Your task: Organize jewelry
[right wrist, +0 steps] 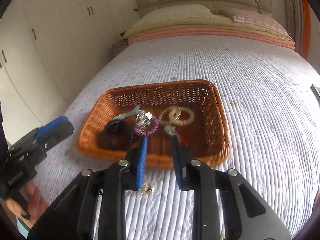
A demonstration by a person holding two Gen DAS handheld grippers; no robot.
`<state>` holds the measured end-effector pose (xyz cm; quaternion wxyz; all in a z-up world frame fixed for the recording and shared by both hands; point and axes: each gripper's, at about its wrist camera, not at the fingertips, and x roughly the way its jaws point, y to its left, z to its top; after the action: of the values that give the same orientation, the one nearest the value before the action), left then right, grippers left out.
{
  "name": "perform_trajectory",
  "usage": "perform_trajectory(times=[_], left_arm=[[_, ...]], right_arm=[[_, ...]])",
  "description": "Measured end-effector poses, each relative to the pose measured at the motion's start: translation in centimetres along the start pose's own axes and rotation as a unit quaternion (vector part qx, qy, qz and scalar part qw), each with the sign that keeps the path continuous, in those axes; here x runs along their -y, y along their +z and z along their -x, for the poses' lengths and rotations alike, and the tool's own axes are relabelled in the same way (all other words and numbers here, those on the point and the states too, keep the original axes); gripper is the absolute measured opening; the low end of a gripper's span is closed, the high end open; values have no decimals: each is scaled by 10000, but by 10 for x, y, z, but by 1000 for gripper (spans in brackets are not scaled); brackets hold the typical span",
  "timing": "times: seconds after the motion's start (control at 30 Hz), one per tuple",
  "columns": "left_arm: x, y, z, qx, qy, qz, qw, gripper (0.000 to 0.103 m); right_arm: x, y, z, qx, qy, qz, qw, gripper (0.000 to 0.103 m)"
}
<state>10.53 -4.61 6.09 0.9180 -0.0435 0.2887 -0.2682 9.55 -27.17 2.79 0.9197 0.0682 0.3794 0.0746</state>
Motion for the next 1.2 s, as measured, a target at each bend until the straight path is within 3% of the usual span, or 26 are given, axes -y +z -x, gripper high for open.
perform_trajectory(times=[0.2, 0.27, 0.33, 0.6, 0.67, 0.93, 1.2], left_arm=[[7, -35, 48, 65, 38, 177, 9998, 49], [6, -46, 57, 54, 25, 245, 9997, 50], [6, -57, 64, 13, 40, 296, 9996, 50], [2, -91, 64, -243, 42, 501, 9984, 50], [2, -97, 60, -320, 56, 514, 9982, 50], [-3, -110, 33, -623, 35, 580, 9964, 50], [-3, -108, -1, -829, -36, 661, 9944, 50]], right_arm=[[-19, -53, 41, 22, 135, 67, 9999, 28], [-22, -74, 48, -12, 169, 35, 9998, 39], [-25, -92, 53, -46, 165, 9, 9999, 44], [-32, -156, 39, -450, -121, 217, 9987, 44], [-34, -162, 31, -507, -172, 256, 9982, 36], [-34, -176, 14, -627, -379, 398, 9965, 22], [-30, -166, 9, -495, -666, 593, 9948, 21]])
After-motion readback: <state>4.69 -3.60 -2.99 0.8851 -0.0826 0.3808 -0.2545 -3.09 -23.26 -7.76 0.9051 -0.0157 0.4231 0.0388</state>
